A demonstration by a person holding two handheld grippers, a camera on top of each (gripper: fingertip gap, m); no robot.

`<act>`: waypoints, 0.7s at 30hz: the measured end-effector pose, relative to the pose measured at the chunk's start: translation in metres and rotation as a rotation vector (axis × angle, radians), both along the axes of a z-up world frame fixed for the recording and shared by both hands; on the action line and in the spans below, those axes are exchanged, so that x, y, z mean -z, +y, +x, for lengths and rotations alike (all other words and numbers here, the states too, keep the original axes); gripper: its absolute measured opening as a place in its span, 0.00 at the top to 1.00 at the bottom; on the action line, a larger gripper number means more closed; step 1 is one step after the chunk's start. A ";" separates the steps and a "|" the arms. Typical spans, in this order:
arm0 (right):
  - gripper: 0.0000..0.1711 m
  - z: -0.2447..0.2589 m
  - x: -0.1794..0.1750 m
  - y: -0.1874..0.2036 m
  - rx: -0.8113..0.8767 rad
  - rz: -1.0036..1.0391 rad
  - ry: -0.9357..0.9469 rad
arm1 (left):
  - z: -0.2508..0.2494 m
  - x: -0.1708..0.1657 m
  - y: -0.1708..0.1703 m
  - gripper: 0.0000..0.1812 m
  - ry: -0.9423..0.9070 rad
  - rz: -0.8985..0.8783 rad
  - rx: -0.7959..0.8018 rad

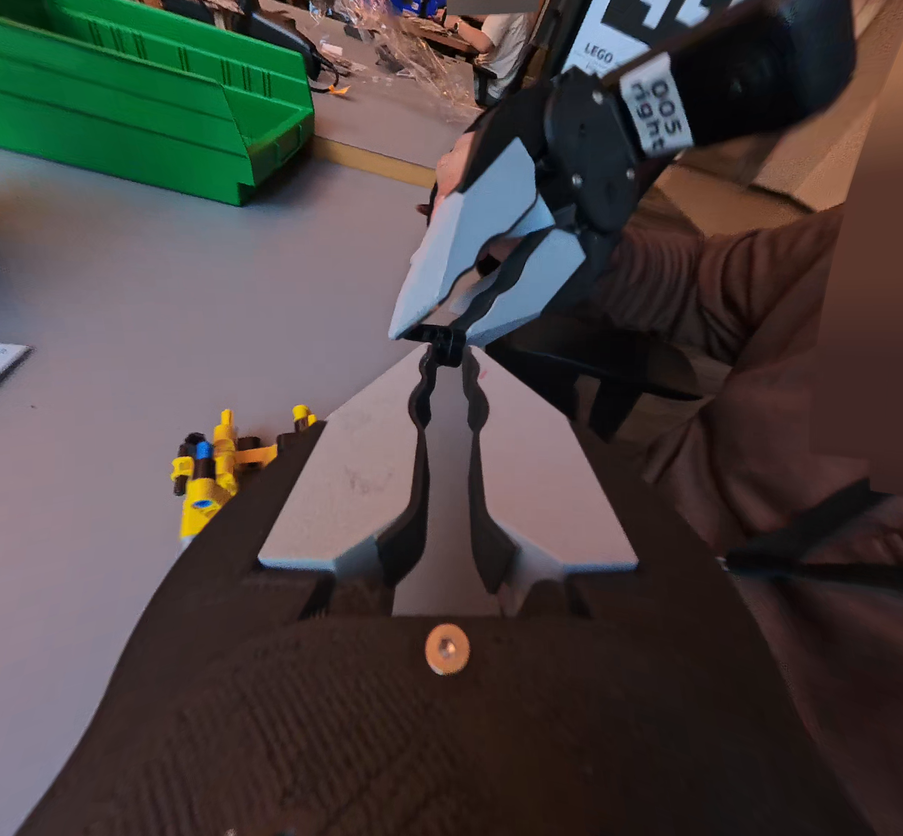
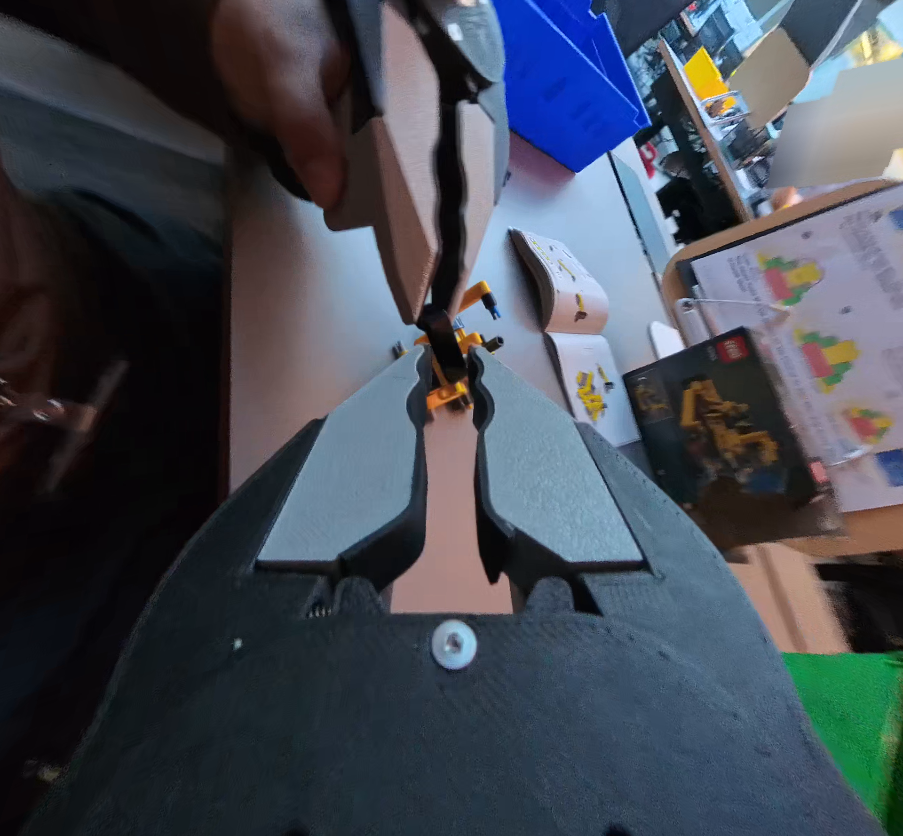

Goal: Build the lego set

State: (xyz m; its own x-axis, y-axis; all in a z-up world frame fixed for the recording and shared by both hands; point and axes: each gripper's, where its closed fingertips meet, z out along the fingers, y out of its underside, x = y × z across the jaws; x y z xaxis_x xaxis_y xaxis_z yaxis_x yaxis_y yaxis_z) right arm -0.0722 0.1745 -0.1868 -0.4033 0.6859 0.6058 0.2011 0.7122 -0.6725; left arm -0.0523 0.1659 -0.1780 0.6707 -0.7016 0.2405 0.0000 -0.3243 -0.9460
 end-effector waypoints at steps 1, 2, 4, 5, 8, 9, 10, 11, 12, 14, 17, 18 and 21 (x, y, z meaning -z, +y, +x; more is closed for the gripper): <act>0.94 0.002 -0.002 0.002 -0.002 -0.082 -0.005 | -0.002 0.001 0.001 0.95 0.044 0.039 -0.014; 0.94 0.004 -0.003 0.006 0.000 -0.181 -0.021 | -0.003 0.000 0.001 0.95 0.097 0.090 -0.025; 0.94 0.009 -0.003 0.011 -0.004 -0.432 -0.088 | -0.006 -0.003 0.000 0.95 0.208 0.212 -0.048; 0.93 0.011 -0.003 0.011 -0.025 -0.566 -0.125 | -0.006 -0.004 0.000 0.96 0.268 0.269 -0.058; 0.93 0.016 -0.008 -0.005 -0.168 -0.918 -0.255 | -0.005 -0.006 -0.002 0.95 0.407 0.394 -0.079; 0.93 0.016 -0.013 -0.010 -0.205 -1.015 -0.272 | -0.004 -0.008 -0.002 0.95 0.444 0.437 -0.091; 0.93 0.014 -0.017 -0.011 -0.230 -1.095 -0.278 | -0.003 -0.010 -0.003 0.95 0.476 0.484 -0.101; 0.94 0.014 -0.021 -0.011 -0.252 -1.158 -0.278 | -0.001 -0.011 -0.004 0.95 0.504 0.524 -0.106; 0.96 0.013 -0.024 -0.010 -0.274 -1.213 -0.276 | -0.001 -0.012 -0.005 0.95 0.535 0.551 -0.117; 0.96 0.012 -0.028 -0.008 -0.304 -1.303 -0.280 | -0.002 -0.011 -0.004 0.95 0.572 0.578 -0.124; 0.96 0.009 -0.030 -0.009 -0.332 -1.365 -0.277 | -0.004 -0.012 -0.005 0.95 0.553 0.577 -0.119; 0.94 0.007 -0.029 -0.009 -0.327 -1.369 -0.277 | -0.006 -0.012 -0.005 0.95 0.555 0.579 -0.122; 0.93 0.003 -0.027 -0.011 -0.330 -1.379 -0.286 | -0.005 -0.007 -0.005 0.95 0.584 0.572 -0.106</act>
State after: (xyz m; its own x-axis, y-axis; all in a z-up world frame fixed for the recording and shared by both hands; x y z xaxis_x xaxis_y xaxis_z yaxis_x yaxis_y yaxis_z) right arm -0.0693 0.1631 -0.1597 -0.6473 0.4999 -0.5755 0.4018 -0.4178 -0.8149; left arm -0.0574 0.1608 -0.1713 0.6467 -0.5353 -0.5434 -0.5399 0.1819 -0.8218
